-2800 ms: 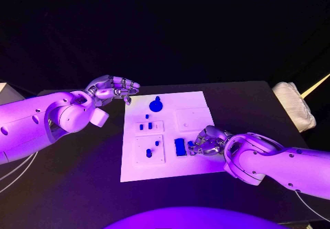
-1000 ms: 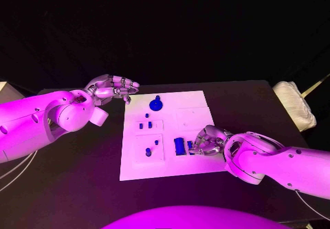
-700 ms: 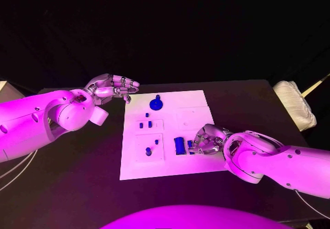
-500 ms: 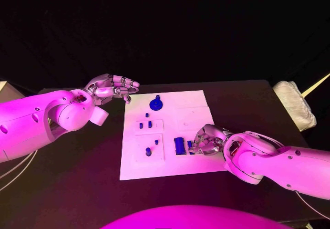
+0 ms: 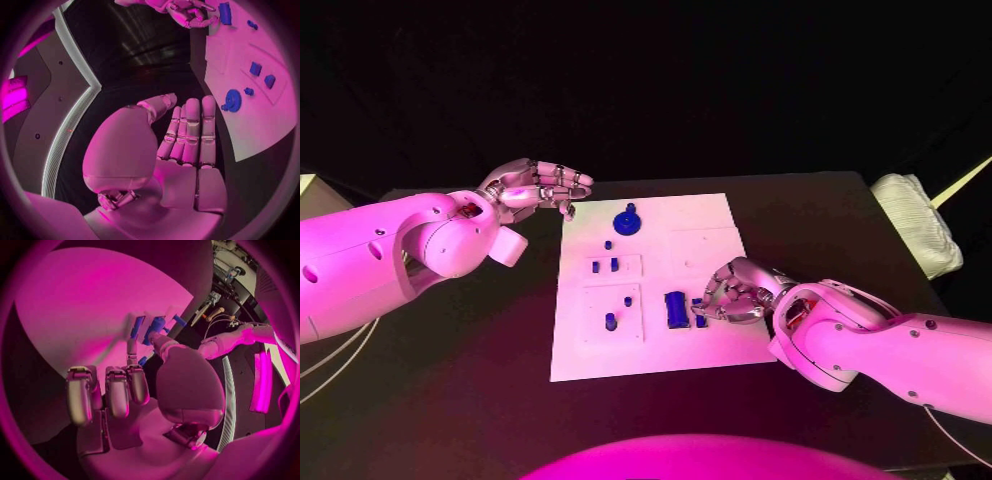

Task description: Assemble the parts on the task board

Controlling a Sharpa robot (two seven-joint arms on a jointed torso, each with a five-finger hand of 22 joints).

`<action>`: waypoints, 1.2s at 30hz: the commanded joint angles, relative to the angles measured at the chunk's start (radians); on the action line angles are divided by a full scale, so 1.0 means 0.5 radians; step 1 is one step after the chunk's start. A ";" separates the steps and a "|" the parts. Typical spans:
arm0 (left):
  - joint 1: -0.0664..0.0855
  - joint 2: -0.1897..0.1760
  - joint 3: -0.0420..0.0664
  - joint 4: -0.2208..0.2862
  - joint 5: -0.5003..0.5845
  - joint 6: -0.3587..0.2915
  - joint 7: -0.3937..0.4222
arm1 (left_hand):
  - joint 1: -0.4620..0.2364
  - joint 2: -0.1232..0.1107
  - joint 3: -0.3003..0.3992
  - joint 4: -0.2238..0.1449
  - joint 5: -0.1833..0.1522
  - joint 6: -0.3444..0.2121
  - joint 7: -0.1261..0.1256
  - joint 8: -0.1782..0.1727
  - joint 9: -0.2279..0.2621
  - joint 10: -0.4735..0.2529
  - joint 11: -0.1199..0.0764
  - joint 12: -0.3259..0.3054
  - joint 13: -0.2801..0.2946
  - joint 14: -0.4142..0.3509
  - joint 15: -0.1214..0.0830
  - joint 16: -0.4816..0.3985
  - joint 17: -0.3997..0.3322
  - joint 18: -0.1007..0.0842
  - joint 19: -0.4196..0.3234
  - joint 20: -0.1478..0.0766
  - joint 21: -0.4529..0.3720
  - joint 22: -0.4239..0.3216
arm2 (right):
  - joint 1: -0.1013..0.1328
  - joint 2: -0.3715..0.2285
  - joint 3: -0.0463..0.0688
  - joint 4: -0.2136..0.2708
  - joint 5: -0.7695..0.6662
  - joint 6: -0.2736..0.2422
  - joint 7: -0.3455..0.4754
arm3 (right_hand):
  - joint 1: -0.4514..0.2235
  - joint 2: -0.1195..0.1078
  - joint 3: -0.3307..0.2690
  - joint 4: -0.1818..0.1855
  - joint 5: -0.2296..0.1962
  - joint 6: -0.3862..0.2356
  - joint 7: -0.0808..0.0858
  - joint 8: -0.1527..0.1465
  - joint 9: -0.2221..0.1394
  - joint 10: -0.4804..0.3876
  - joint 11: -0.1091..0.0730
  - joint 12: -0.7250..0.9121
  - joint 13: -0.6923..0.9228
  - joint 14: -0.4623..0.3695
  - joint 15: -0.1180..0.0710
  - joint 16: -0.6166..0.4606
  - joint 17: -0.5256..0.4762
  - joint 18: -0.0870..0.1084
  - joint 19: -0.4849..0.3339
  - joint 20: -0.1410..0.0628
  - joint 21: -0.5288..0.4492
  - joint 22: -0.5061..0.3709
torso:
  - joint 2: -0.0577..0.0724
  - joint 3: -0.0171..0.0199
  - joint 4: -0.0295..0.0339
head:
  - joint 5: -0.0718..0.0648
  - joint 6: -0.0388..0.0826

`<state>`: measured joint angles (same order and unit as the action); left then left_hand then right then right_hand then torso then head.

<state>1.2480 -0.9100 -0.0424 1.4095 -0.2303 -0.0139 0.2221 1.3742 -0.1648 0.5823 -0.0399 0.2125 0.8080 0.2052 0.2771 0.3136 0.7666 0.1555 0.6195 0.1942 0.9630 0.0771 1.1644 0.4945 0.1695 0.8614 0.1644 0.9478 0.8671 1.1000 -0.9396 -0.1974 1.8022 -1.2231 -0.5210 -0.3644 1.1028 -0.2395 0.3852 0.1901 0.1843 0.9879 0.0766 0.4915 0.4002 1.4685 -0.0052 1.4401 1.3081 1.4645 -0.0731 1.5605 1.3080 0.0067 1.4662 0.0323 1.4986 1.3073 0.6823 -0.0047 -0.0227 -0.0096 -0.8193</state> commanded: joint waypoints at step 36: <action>-0.163 0.337 -0.022 -0.412 0.408 -0.274 0.476 | -0.978 0.330 -1.165 0.080 -0.425 -1.616 -0.410 -0.554 -0.627 -1.533 -0.311 -1.239 -0.388 -1.926 -0.154 -2.329 -0.989 -0.339 -1.723 -0.329 -1.896 -1.734 | 0.149 0.501 0.122 -1.287 1.824 0.159 1.421 | -0.507 0.479 -0.770 -0.380 -0.369 -1.976 -0.153 -0.983 -0.800 -2.937 0.010 -2.880 -2.616 -2.929 0.146 -3.121 -2.616 -0.013 -2.932 -0.065 -2.997 -2.615 | -0.157 -0.0386 0.022 | 0.037 0.283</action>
<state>1.1655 -0.7421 -0.0550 1.1979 -0.0236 -0.1468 0.4628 1.2005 -0.1187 0.3322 0.0492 0.1225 0.5065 0.1145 0.1786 0.1673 0.5921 0.1117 0.1405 0.0402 0.5188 0.0987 0.2224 0.1371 0.1198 0.4726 0.1757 0.1791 0.2648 1.1762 -0.6877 -0.1380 1.1535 -0.3085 -0.4324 0.3469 1.1524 -0.1353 0.2880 0.1134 0.0860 0.5462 0.1274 0.1808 0.1959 0.8147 0.0968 0.1213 0.1589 0.6415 0.0744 0.1641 0.2996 0.1207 0.5990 0.1511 0.0403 0.2996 0.6060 -0.0242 -0.0123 0.0104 -0.6802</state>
